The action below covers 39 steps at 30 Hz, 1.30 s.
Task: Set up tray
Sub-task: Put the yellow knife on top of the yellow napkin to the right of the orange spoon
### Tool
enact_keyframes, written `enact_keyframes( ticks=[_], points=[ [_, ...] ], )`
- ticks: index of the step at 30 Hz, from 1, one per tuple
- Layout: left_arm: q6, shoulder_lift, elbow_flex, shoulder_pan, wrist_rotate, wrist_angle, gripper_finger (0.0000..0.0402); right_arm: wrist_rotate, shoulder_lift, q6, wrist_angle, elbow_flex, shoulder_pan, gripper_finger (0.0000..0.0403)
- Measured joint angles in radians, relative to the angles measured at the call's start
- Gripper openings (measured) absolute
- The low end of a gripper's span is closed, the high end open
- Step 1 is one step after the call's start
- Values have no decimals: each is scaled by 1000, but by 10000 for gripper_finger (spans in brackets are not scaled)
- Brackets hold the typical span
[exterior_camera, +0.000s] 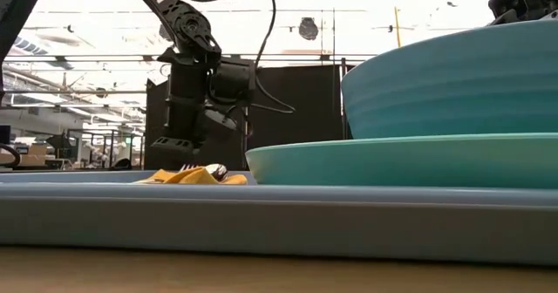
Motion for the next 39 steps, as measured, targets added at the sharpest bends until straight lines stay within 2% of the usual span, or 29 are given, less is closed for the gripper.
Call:
enact_keyframes(
  ticks=[2,9,15,19,23,26,29,33,39],
  points=[
    [-30,0,1,0,-6,7,64,5,0,13,1,0,0,4],
    [-58,-1,52,-23,-91,-5,63,133,0,17,25,0,0,4],
    [69,-2,182,-39,-163,-41,63,247,34,31,43,7,-1,4],
    [143,-3,287,-62,-209,-58,63,281,133,67,40,72,-2,4],
    [213,-3,379,-79,-238,-57,63,281,317,118,-22,210,-2,4],
    [226,-4,428,-83,-238,-57,63,278,484,123,-107,326,-2,4],
    [239,-4,460,-98,-238,-59,63,198,634,110,-114,407,-7,4],
    [239,-4,475,-139,-233,-58,63,67,780,100,27,455,-35,4],
    [236,-4,475,-218,-294,-59,63,5,916,122,155,467,-106,4]
  ],
)
